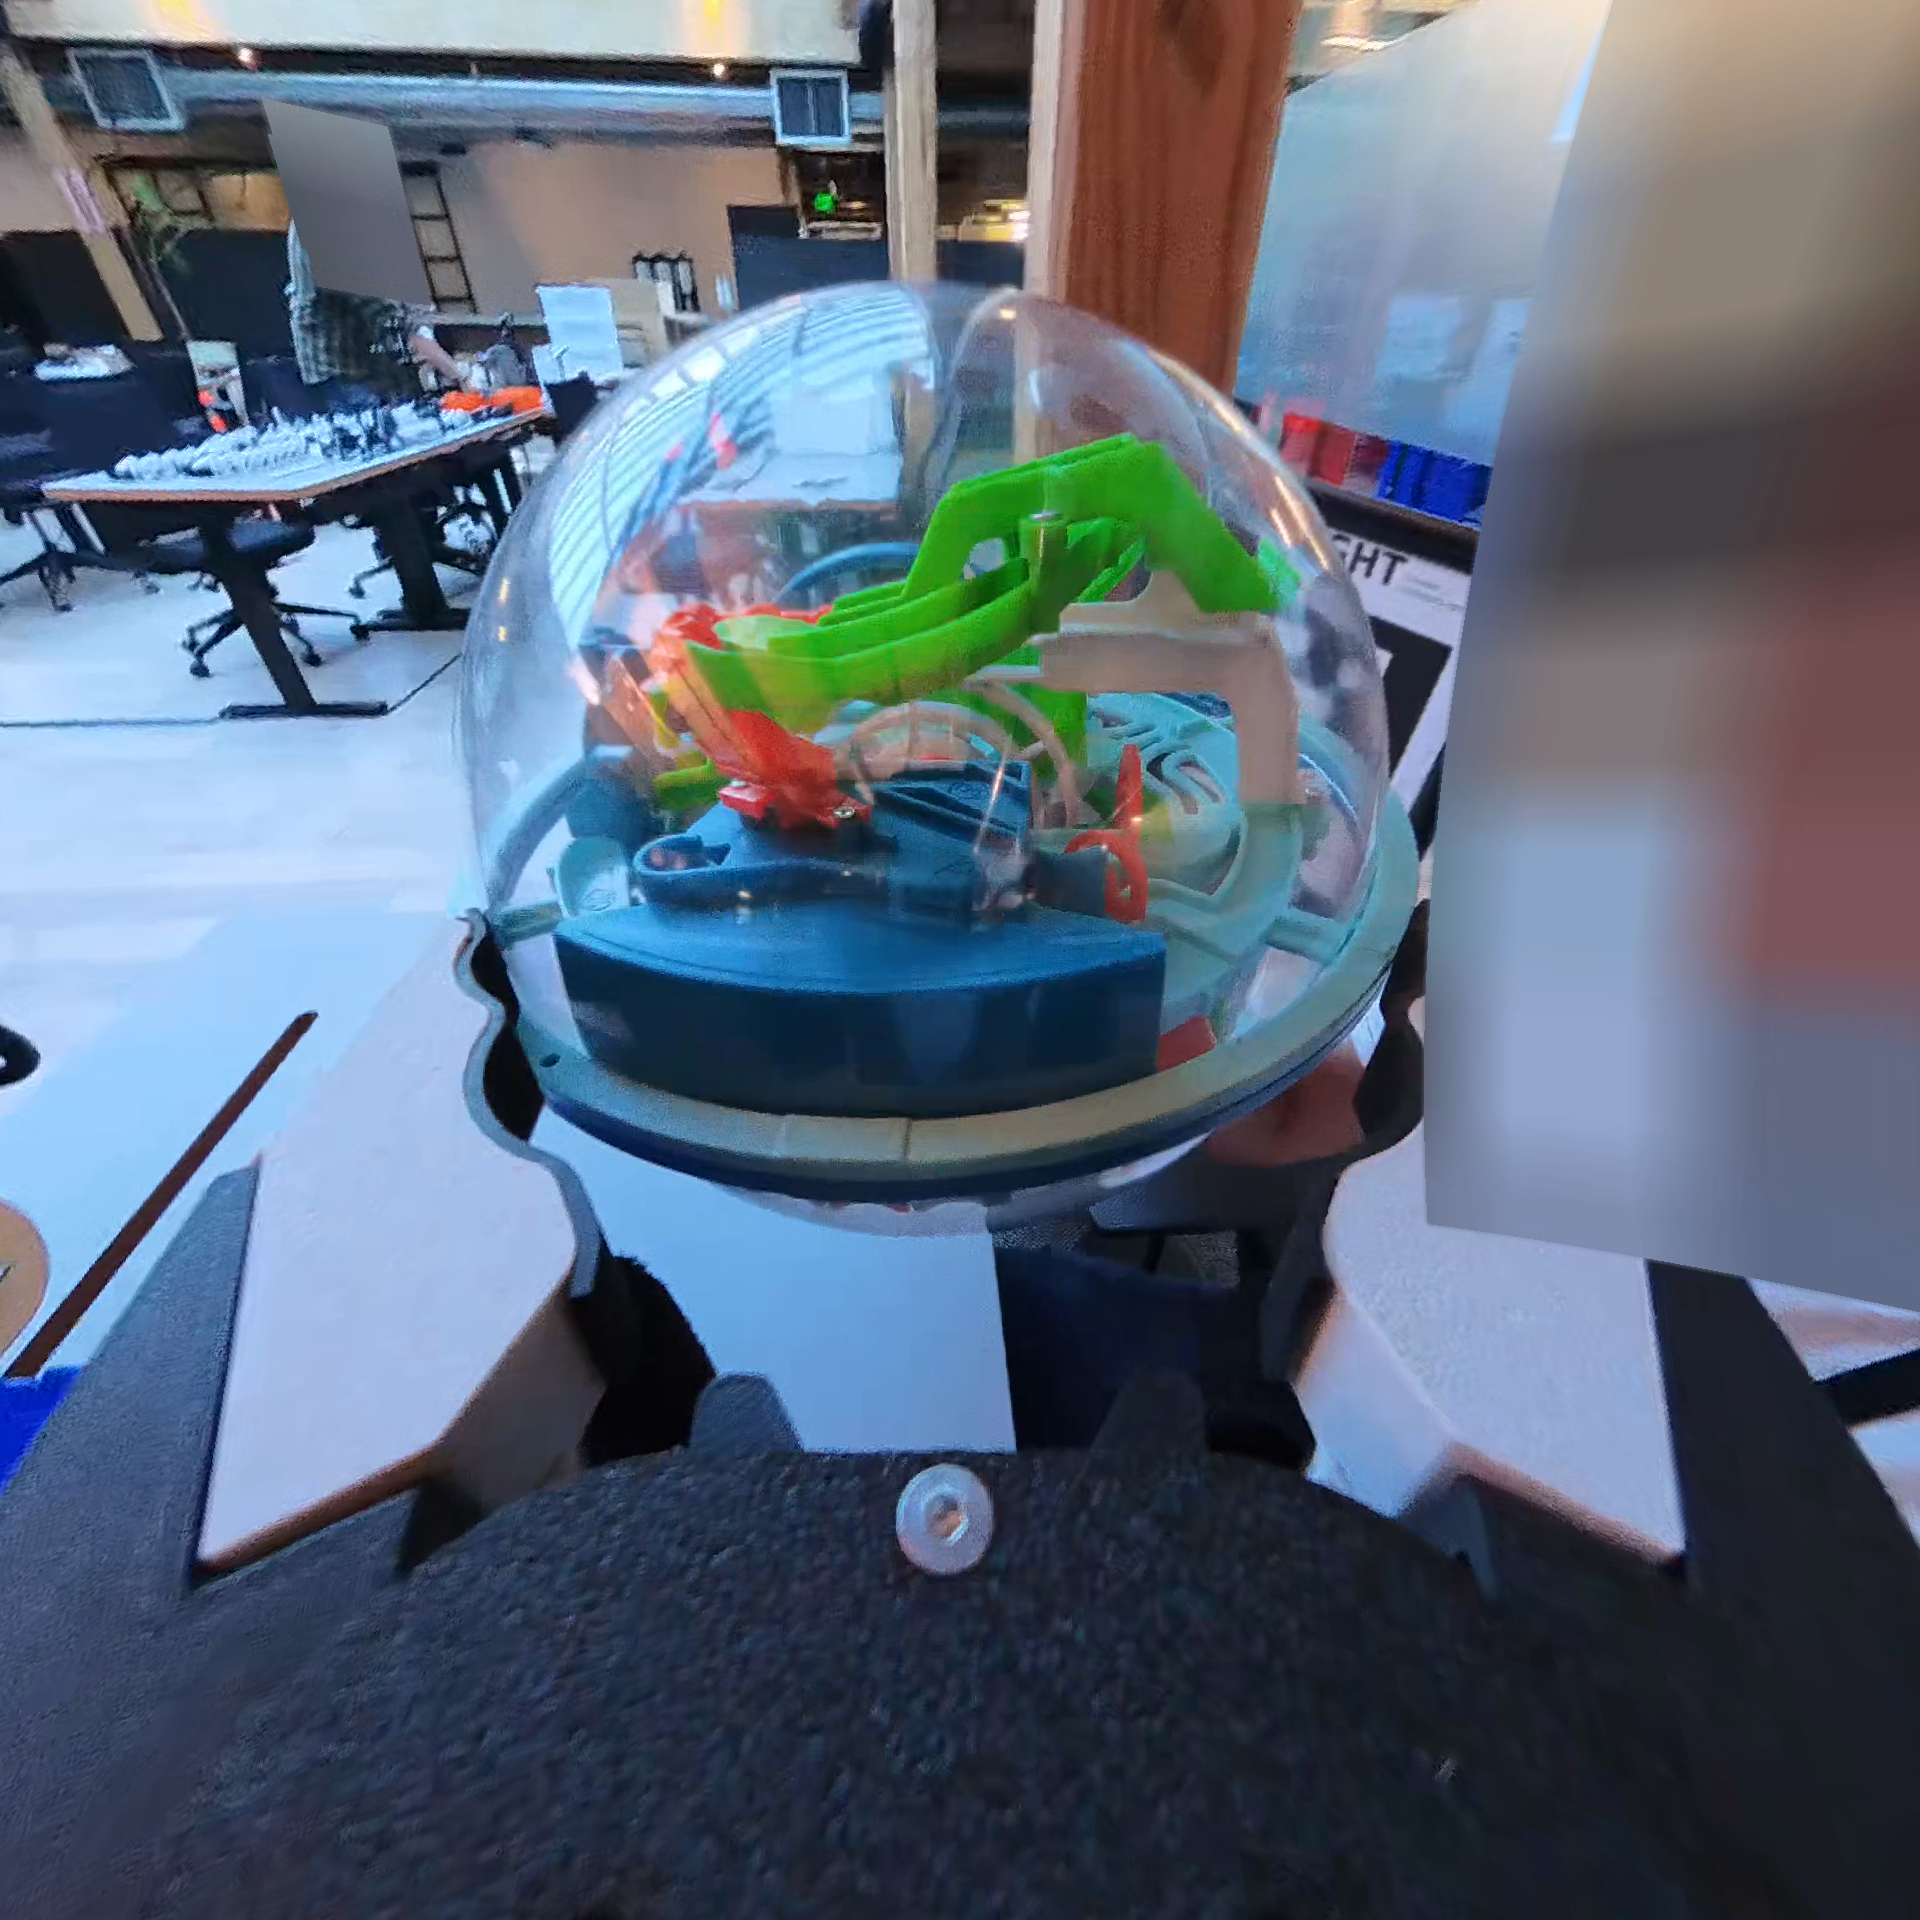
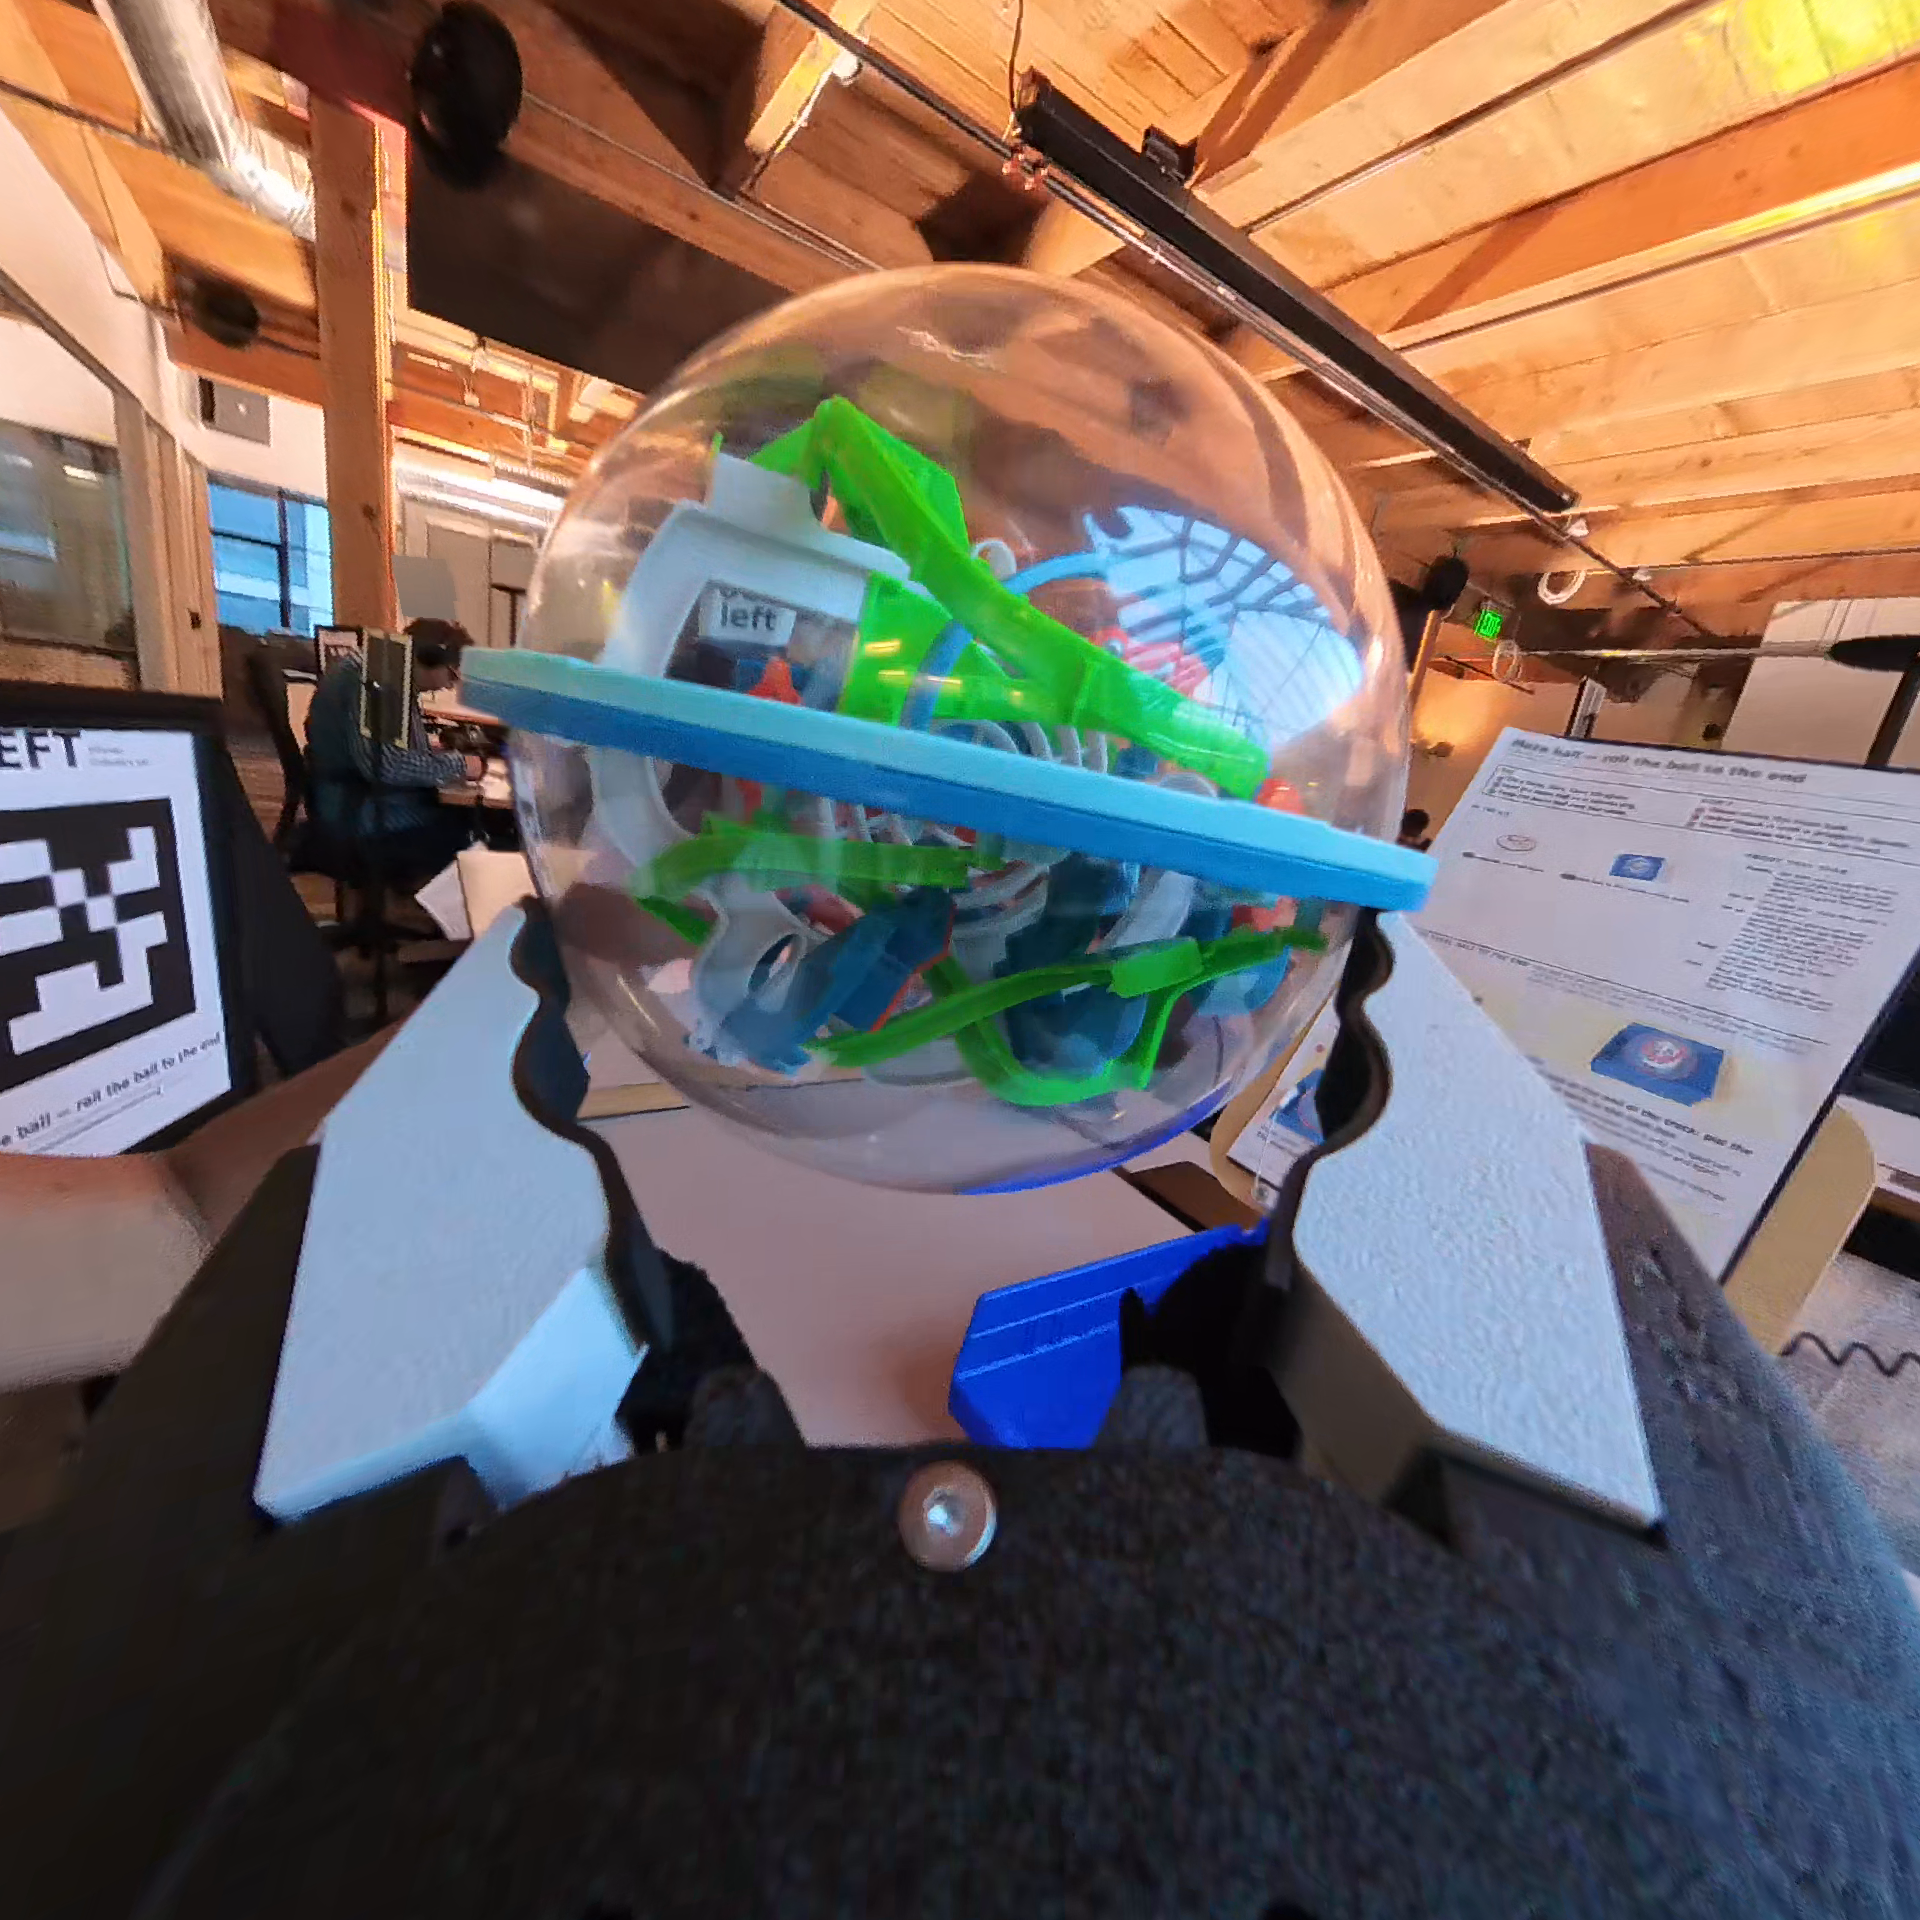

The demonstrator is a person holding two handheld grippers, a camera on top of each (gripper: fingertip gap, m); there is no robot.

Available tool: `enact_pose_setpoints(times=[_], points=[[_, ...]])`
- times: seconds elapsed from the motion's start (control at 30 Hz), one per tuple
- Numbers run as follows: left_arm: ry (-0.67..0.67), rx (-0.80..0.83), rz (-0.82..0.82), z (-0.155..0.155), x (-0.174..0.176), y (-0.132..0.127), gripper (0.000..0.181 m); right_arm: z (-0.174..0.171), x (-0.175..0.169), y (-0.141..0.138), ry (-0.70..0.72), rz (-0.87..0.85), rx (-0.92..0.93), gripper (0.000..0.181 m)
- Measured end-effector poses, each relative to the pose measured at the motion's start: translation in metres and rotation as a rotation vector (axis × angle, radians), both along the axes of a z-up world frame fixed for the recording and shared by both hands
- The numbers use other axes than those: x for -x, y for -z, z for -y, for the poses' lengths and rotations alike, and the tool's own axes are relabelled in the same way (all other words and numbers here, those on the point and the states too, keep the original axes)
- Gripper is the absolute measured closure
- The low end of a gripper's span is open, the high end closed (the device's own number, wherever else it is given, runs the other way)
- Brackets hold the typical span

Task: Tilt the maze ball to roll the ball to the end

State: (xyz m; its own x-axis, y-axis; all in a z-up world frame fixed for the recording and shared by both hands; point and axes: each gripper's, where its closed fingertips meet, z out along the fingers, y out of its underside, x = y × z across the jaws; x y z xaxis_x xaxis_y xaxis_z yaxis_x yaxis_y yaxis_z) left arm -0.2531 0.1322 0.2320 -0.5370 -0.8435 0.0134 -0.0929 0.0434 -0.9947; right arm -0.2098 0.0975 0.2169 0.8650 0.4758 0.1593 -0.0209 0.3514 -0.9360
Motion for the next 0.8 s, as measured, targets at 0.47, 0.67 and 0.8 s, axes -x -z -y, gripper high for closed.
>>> enact_pose_setpoints(times=[0.47, 0.67, 0.8], points=[[-0.137, -0.174, 0.04, -0.006, -0.012, 0.051, 0.024, -0.019, -0.013, 0.056, -0.088, 0.055, -0.058, 0.035], [-0.07, -0.014, 0.061, -0.016, -0.002, 0.081, 0.024, -0.019, -0.001, 0.054, -0.06, 0.116, -0.053, 0.033], [-0.037, -0.016, 0.149, -0.005, 0.009, 0.084, 0.024, -0.006, 0.014, 0.047, -0.051, 0.195, -0.123, 0.032]])
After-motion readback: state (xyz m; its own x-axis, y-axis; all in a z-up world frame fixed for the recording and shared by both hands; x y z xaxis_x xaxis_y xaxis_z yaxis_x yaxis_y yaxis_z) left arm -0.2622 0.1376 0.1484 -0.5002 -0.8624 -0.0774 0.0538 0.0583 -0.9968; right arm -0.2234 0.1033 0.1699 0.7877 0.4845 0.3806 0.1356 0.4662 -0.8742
